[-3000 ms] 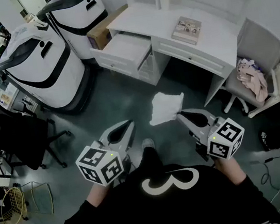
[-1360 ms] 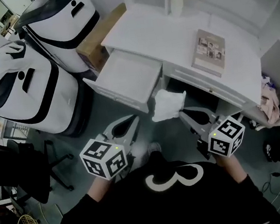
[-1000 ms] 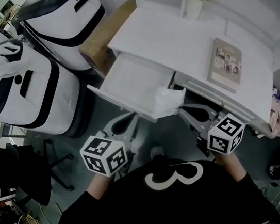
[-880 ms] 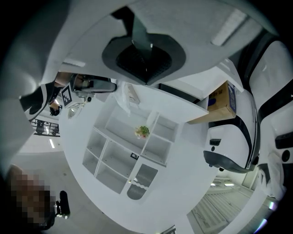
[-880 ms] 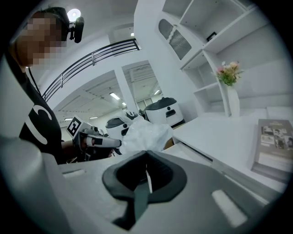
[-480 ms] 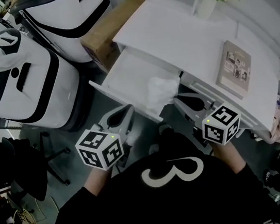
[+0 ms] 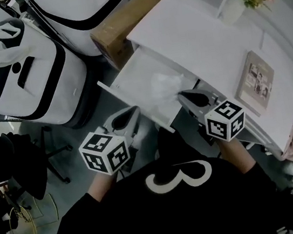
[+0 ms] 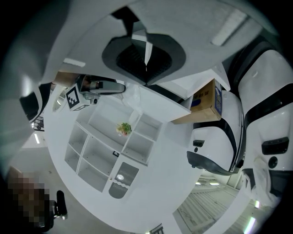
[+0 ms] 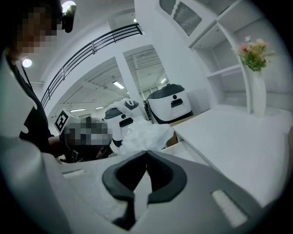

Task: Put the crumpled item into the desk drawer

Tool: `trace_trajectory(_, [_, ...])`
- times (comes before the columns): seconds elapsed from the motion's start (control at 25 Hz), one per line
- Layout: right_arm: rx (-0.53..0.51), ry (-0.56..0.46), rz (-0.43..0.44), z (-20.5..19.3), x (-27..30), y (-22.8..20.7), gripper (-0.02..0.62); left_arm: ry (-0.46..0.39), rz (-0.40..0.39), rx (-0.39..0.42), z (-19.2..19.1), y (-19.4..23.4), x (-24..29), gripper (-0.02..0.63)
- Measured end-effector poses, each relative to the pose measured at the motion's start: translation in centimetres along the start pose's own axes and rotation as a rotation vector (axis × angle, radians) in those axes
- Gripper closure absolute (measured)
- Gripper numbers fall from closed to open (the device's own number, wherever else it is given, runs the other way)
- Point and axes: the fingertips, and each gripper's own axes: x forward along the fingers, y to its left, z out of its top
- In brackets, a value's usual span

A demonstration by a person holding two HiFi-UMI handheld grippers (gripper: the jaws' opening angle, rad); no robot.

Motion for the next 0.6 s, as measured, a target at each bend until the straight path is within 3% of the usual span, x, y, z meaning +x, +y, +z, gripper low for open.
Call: trace_trajectory(0.6, [-0.037, 0.229, 0.033, -2.0, 11.3, -5.6, 0.592, 0.002, 0.11, -0.112, 0.9, 6.5, 2.6, 0.597])
